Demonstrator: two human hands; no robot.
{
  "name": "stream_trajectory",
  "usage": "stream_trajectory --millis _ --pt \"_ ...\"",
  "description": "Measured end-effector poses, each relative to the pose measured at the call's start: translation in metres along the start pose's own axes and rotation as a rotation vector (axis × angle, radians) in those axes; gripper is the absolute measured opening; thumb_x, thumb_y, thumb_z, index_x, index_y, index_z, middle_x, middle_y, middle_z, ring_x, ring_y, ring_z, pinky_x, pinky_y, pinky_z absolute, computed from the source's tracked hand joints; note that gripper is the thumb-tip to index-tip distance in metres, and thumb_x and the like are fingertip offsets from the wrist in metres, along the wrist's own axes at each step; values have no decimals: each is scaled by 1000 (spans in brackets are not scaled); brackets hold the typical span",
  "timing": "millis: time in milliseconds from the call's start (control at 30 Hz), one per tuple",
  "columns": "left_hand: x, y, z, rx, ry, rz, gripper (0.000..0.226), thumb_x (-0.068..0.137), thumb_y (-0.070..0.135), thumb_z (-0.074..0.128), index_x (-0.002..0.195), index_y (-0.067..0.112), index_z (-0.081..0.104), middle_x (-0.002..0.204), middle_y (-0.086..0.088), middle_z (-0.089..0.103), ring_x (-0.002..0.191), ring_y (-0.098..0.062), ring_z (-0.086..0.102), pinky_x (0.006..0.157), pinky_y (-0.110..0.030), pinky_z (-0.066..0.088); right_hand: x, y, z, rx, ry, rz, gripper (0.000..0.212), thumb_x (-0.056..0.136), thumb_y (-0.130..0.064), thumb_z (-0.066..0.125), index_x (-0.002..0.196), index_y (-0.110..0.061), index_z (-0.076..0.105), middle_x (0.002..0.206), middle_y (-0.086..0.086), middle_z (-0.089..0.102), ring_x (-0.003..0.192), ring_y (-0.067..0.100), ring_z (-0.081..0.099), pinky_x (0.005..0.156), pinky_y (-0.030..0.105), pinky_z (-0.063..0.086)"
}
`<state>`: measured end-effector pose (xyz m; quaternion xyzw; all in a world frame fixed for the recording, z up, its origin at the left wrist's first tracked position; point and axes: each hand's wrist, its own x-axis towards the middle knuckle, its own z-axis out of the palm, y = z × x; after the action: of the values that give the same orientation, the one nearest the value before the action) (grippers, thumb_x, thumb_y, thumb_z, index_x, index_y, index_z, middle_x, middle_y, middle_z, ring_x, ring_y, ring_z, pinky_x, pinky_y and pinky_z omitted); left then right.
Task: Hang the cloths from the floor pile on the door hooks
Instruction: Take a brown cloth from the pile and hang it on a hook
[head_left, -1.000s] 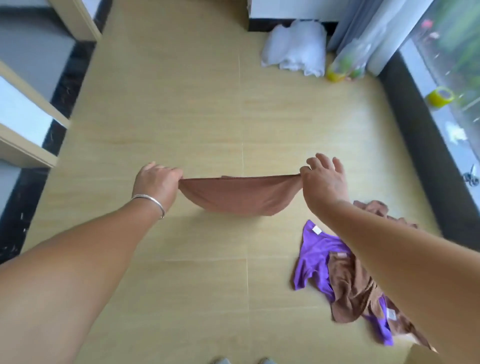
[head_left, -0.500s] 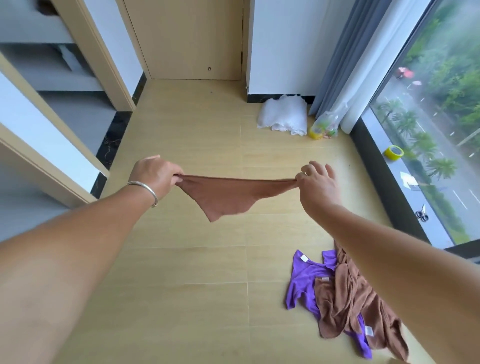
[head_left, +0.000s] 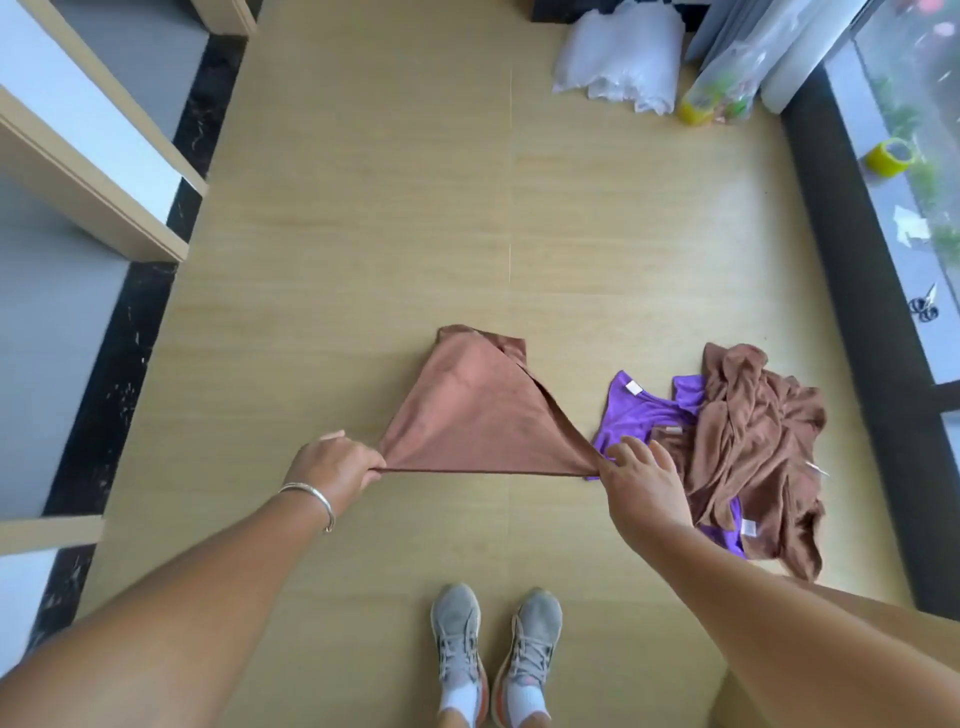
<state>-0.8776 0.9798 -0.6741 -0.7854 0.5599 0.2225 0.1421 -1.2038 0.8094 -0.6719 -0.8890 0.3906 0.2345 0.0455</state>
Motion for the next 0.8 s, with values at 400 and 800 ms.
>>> stream_trajectory --millis 400,800 --pt "-40 35 216 32 -405 32 26 98 40 44 115 35 63 110 8 68 112 -16 58 104 -22 31 -38 -37 189 29 -351 -76 44 93 -13 36 134 -21 49 137 0 45 141 24 21 114 39 15" --pt "25 26 152 42 -382 -19 25 99 39 43 111 37 65 101 7 69 102 -18 59 85 -26 42 19 -13 146 34 -301 -66 34 92 -17 37 116 -23 60 123 -2 52 132 22 32 108 34 22"
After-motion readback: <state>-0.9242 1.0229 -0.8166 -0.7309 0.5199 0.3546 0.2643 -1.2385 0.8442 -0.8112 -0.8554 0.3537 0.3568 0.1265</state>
